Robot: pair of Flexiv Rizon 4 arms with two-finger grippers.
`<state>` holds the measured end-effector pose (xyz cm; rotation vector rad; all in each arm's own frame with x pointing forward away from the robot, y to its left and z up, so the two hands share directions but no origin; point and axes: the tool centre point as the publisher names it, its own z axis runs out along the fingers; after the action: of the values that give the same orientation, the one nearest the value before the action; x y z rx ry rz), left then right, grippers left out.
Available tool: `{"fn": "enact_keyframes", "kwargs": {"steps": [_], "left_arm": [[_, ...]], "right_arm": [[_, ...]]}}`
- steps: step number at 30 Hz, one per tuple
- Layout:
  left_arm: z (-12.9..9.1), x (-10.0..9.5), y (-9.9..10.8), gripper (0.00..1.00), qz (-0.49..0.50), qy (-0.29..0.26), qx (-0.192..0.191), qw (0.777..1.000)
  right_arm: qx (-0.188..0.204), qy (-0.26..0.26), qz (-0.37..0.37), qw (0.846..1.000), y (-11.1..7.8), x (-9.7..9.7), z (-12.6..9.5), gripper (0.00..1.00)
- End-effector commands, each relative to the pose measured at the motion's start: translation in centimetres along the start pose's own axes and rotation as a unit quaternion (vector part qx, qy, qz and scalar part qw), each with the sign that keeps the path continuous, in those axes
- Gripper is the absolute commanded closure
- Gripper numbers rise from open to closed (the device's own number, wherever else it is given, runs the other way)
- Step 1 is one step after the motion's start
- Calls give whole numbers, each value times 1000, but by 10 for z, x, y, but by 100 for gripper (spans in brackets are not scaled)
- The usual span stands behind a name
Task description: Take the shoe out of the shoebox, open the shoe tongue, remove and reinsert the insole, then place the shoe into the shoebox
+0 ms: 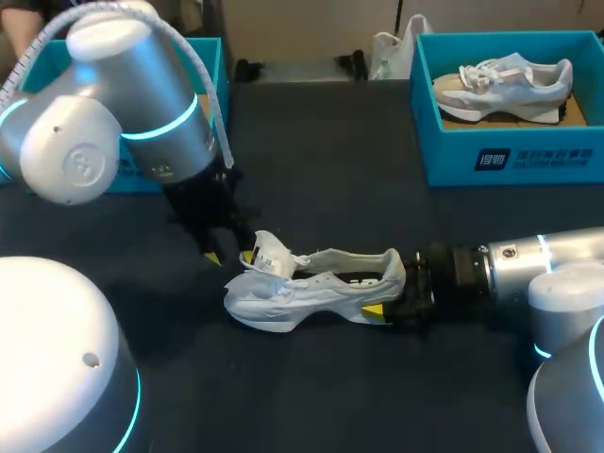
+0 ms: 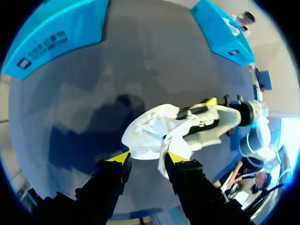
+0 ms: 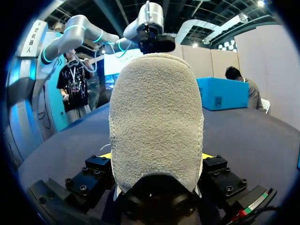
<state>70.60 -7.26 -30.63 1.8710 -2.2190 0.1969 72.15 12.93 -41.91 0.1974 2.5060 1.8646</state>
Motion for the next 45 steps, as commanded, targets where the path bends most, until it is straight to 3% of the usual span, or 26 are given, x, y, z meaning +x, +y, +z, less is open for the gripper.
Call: {"fn": "enact_keyframes", "kwargs": {"steps": [1,7,10,12,13,17,19,23,24,34,35,36,37,39,40,41,43,44,45], "left_arm": [[-45,9,6,52,24,-6,7,1000],[-77,30,4,50,107,-9,-1,994],[-86,39,-1,56,149,-13,-4,989],[-89,45,-5,80,177,-21,-3,984],[-90,48,-7,100,204,-28,-9,979],[-97,54,-12,100,282,-41,-13,959],[-100,59,-11,100,326,-59,0,944],[-106,67,-11,100,413,-72,-15,908],[-109,71,-14,100,383,-51,-24,922],[-109,71,-14,100,383,-51,-24,922],[-104,72,-15,100,439,-23,-72,895],[-101,72,-13,100,500,1,-86,862],[-98,76,-15,100,515,7,-92,852],[-91,84,-14,100,583,25,-85,807],[-87,90,-16,100,582,30,-94,807],[-83,96,-16,100,607,26,-79,791],[-74,102,-13,100,673,15,-82,735],[-69,105,-14,100,688,-8,-48,724],[-69,105,-14,100,688,-8,-48,724]], "right_arm": [[2,0,1,1000,0,0,0,100],[2,0,1,1000,0,0,0,100],[2,0,1,1000,0,0,0,100],[2,0,1,1000,0,0,0,100],[2,0,1,1000,0,0,0,100],[2,0,1,1000,0,0,0,100],[2,0,1,1000,0,0,0,100],[2,0,1,1000,0,0,0,100],[2,0,1,1000,0,0,0,100],[2,0,1,1000,0,0,0,100],[2,0,1,1000,0,0,0,100],[2,0,1,1000,0,0,0,100],[2,0,1,1000,0,0,0,100],[2,0,1,1000,0,0,0,100],[2,0,1,1000,0,0,0,100],[2,0,1,1000,0,0,0,100],[2,0,1,1000,0,0,0,100],[2,0,1,1000,0,0,0,100],[2,0,1,1000,0,0,0,100]]}}
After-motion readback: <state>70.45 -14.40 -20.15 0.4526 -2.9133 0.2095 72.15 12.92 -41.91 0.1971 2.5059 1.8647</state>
